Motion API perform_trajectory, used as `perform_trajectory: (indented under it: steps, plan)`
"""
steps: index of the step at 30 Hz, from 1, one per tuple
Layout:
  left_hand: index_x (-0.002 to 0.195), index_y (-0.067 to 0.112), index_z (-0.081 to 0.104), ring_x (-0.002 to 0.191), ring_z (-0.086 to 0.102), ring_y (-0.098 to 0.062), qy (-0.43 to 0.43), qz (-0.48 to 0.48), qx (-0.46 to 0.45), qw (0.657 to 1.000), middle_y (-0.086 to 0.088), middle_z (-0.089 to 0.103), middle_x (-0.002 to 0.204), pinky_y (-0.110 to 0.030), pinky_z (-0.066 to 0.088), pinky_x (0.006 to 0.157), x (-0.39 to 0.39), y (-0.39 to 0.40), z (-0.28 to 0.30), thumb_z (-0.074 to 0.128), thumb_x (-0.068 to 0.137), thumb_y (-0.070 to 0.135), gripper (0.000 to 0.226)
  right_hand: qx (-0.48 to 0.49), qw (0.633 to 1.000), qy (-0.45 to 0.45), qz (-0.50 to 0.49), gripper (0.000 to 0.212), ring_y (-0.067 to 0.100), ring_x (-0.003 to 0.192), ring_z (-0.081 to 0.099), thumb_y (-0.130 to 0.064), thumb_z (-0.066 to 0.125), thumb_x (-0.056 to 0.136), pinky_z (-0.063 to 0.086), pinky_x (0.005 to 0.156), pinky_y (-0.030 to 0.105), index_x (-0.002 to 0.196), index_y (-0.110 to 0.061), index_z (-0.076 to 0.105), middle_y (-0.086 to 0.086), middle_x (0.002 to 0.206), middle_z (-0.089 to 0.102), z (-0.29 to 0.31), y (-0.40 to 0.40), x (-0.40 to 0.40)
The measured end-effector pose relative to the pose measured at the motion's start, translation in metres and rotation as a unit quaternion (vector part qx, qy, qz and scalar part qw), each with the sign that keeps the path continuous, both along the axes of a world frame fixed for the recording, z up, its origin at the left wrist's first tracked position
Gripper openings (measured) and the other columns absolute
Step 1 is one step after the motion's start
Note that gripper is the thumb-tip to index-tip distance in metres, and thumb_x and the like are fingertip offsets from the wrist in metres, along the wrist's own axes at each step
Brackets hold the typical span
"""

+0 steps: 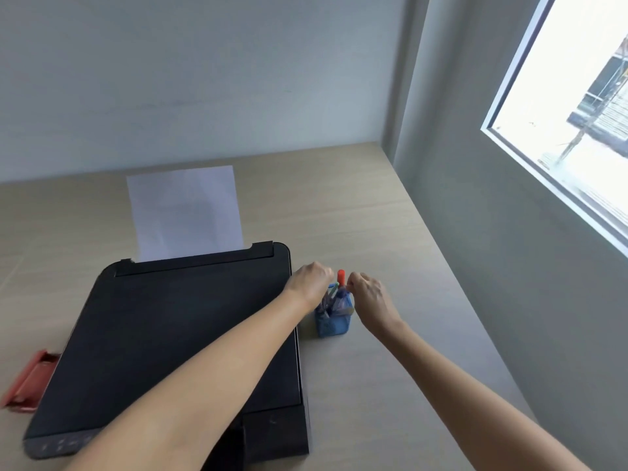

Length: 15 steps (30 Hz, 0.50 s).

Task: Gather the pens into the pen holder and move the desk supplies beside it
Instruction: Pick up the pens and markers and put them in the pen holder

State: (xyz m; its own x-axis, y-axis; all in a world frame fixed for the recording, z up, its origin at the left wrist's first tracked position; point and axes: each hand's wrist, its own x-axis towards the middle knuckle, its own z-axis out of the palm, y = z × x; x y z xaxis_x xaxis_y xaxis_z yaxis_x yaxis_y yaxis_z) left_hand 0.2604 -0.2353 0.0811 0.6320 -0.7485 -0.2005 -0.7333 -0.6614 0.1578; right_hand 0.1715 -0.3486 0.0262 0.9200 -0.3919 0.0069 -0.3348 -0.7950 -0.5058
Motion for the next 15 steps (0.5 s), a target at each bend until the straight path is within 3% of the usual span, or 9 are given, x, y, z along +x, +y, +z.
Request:
perform_trajectory:
  steps: [8,12,15]
  plan:
    - [0.100,-0.001,0.061,0.097,0.066,-0.037,-0.004,0.017,0.008,1.000,-0.021,0.066,0.103,-0.039,0.051,0.074,-0.002,-0.003,-0.003,0.048,0.086,-0.016,0.024,0.029,0.999,0.021,0.025,0.012,0.033,0.065,0.060,-0.012,0.052,0.093,0.049,0.057,0.045,0.087,-0.010,0.042,0.020,0.082,0.066,0.001,-0.006,0.005]
    - [0.101,-0.003,0.060,0.100,0.064,-0.037,-0.014,0.007,0.014,1.000,-0.022,0.064,0.106,-0.040,0.052,0.079,-0.008,0.000,0.006,0.048,0.086,-0.015,0.023,0.029,0.998,0.046,0.030,0.020,0.038,0.071,0.063,-0.018,0.056,0.091,0.054,0.061,0.049,0.102,-0.011,0.040,0.022,0.086,0.066,0.007,-0.006,0.000]
    - [0.099,-0.005,0.059,0.096,0.065,-0.037,-0.019,0.010,-0.019,1.000,-0.022,0.065,0.103,-0.037,0.050,0.073,-0.008,0.011,0.018,0.046,0.084,-0.019,0.025,0.001,0.999,0.036,0.004,0.021,0.038,0.069,0.061,-0.020,0.051,0.093,0.054,0.061,0.050,0.105,-0.008,0.039,0.022,0.086,0.064,0.022,-0.006,-0.001]
